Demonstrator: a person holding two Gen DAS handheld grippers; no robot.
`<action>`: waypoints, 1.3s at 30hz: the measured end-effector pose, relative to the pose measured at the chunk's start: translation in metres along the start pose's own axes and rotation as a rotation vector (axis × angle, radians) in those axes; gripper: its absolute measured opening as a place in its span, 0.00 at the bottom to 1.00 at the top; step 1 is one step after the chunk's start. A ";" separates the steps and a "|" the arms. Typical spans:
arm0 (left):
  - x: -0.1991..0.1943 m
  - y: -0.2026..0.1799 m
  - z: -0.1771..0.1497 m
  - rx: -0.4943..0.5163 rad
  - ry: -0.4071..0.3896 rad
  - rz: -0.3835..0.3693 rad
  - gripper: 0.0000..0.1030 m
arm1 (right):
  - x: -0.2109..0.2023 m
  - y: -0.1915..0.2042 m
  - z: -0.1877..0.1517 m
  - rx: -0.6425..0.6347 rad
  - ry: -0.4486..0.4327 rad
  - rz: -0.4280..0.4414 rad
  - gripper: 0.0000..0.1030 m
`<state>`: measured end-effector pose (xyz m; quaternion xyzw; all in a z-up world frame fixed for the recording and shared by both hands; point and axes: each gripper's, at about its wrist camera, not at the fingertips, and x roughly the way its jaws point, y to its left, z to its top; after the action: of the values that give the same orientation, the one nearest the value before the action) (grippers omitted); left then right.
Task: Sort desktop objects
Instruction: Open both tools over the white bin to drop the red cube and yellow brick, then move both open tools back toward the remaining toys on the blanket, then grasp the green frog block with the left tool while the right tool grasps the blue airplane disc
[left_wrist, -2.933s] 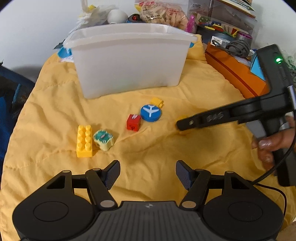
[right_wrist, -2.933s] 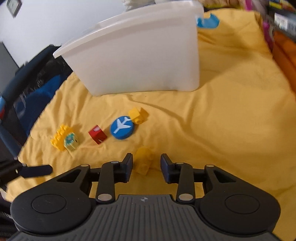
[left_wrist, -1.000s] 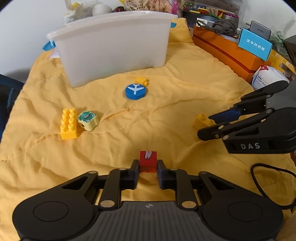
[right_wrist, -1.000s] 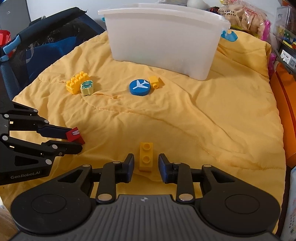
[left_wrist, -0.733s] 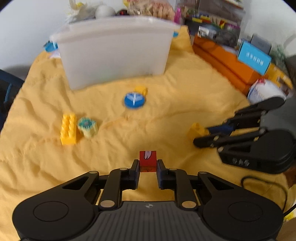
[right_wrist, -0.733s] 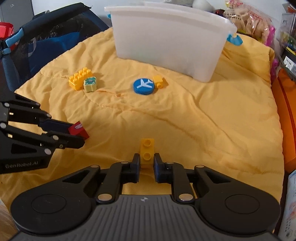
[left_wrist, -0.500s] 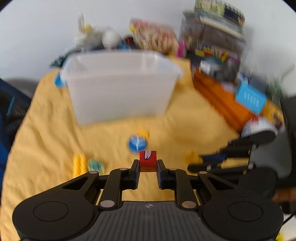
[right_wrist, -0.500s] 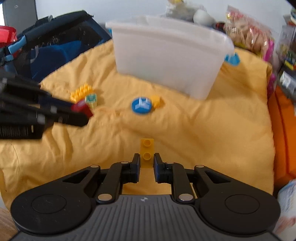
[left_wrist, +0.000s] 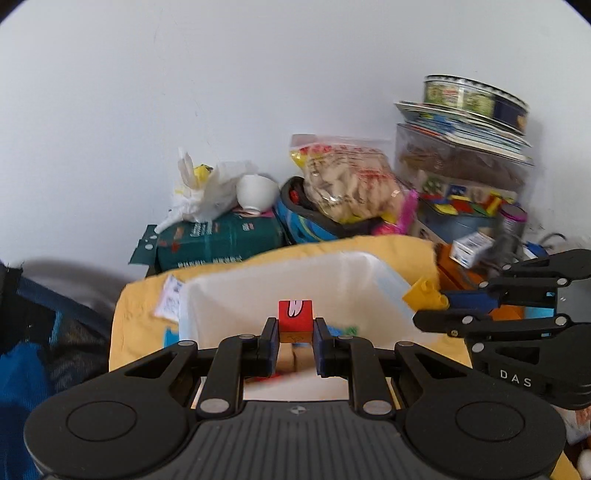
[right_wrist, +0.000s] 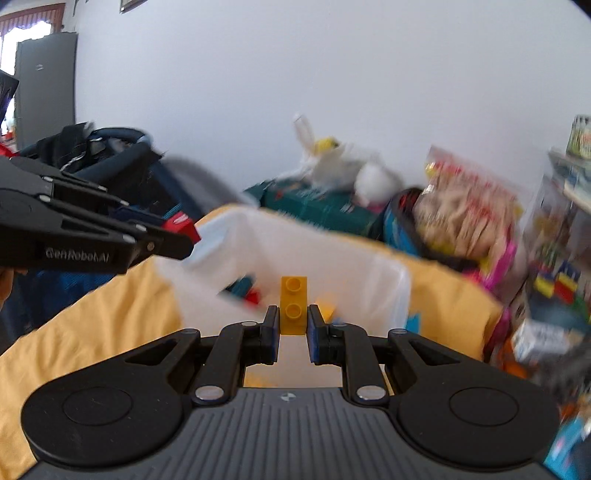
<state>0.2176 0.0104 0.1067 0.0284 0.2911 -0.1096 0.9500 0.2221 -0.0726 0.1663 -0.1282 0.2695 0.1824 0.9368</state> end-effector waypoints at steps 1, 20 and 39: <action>0.009 0.000 0.005 0.006 0.005 0.010 0.21 | 0.009 -0.004 0.006 0.009 0.004 -0.005 0.17; -0.029 -0.017 -0.096 0.042 -0.015 0.041 0.44 | 0.016 0.002 -0.042 0.022 0.049 0.003 0.31; 0.029 -0.013 -0.185 -0.277 0.275 0.220 0.40 | 0.005 0.048 -0.157 0.150 0.308 0.100 0.31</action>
<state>0.1369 0.0135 -0.0632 -0.0563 0.4252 0.0407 0.9024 0.1344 -0.0816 0.0279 -0.0707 0.4287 0.1861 0.8812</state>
